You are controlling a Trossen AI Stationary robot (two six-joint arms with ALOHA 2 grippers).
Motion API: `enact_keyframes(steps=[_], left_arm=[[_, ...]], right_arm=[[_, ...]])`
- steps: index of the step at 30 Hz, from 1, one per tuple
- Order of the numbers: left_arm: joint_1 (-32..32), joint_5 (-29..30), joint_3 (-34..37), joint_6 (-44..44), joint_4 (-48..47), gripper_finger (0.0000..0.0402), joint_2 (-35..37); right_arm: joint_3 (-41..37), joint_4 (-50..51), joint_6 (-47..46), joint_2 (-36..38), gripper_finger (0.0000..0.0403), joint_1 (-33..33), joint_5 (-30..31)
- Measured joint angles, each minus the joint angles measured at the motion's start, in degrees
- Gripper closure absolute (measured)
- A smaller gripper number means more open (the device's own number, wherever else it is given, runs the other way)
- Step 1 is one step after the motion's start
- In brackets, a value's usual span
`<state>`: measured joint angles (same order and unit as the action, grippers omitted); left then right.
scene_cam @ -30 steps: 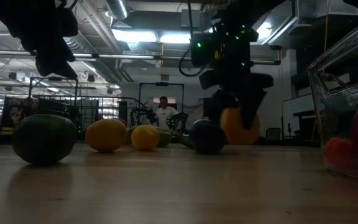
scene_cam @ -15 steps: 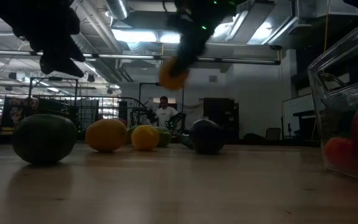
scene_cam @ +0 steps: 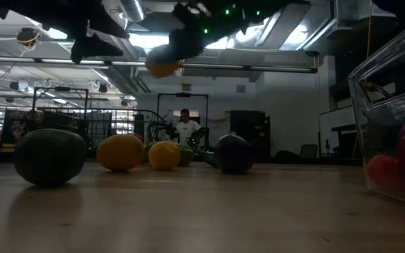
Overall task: Sort produce into baskets
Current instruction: Put the yellow bell pepper into the mesh basket
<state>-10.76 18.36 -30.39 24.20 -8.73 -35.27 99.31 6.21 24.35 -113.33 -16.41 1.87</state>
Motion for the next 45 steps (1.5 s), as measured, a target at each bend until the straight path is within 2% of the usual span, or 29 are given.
enact_keyframes(steps=[6,10,14,20,23,33,45], left_arm=[[-5.62,4.77,0.0,-2.75,7.51,0.0155,-0.41],[-9.09,5.13,0.0,-2.32,8.46,0.0155,-1.73],[-11.11,5.15,0.0,-0.4,8.59,0.0155,-5.37],[-11.54,5.8,0.0,-0.28,12.71,0.0155,-12.42],[-11.97,7.78,0.0,-1.65,14.72,0.0155,-14.25],[-12.87,8.08,0.0,-1.01,15.43,0.0155,-19.58],[-12.98,8.08,-0.04,-0.57,15.1,0.0155,-21.55]], right_arm=[[0.01,-3.84,-10.07,-3.78,0.0062,-2.95,-5.16],[1.79,-5.68,-16.69,-6.66,0.0072,-4.04,-8.76],[6.01,-6.36,-19.54,-9.81,0.0072,-3.87,-10.11],[9.73,-6.0,-21.19,-14.57,0.0067,-3.83,-10.9],[9.77,-5.95,-21.31,-15.35,0.0066,-3.89,-10.88],[9.83,-6.61,-21.17,-16.34,0.0066,-3.84,-10.44],[9.77,-4.22,-21.15,-16.34,0.0065,-3.39,-10.01]])
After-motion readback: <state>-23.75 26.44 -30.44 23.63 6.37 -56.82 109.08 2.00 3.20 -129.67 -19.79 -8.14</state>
